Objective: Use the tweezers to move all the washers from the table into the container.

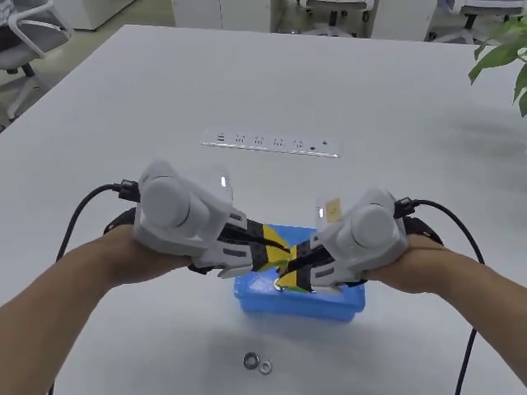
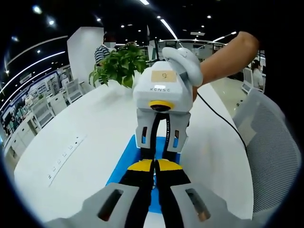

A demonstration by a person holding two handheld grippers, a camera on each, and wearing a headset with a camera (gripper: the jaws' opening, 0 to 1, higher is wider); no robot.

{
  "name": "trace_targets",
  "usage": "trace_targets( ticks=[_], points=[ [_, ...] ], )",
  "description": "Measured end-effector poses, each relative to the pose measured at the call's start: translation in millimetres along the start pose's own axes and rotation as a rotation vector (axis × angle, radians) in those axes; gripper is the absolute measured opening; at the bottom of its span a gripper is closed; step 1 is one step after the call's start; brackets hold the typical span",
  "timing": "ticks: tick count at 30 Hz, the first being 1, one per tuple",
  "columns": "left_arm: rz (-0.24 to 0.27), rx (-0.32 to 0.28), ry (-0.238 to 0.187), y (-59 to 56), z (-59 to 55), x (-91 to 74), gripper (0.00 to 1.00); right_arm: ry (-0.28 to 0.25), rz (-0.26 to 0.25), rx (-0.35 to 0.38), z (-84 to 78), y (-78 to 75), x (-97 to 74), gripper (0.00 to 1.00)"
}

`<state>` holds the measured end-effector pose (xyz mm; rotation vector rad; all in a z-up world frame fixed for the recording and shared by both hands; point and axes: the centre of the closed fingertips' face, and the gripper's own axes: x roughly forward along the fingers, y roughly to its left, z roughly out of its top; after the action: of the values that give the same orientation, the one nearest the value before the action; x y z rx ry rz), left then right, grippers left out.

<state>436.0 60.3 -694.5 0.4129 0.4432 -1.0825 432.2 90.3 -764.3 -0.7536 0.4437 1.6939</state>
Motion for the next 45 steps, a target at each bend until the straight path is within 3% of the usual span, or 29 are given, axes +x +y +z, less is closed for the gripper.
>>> trace_targets(
  ticks=[9, 22, 45],
  points=[
    [-0.007, 0.023, 0.008, -1.3, 7.4, -5.3, 0.05, -0.009, -0.012, 0.003, 6.5, 0.4, -5.4, 0.12],
    [0.000, 0.011, 0.004, -1.9, 15.3, -14.6, 0.05, -0.011, -0.045, 0.048, 12.9, 3.7, -19.9, 0.20],
    [-0.002, 0.012, 0.006, -22.2, 30.9, -33.4, 0.05, -0.005, -0.162, 0.189, -4.4, 18.8, -66.9, 0.36]
  ],
)
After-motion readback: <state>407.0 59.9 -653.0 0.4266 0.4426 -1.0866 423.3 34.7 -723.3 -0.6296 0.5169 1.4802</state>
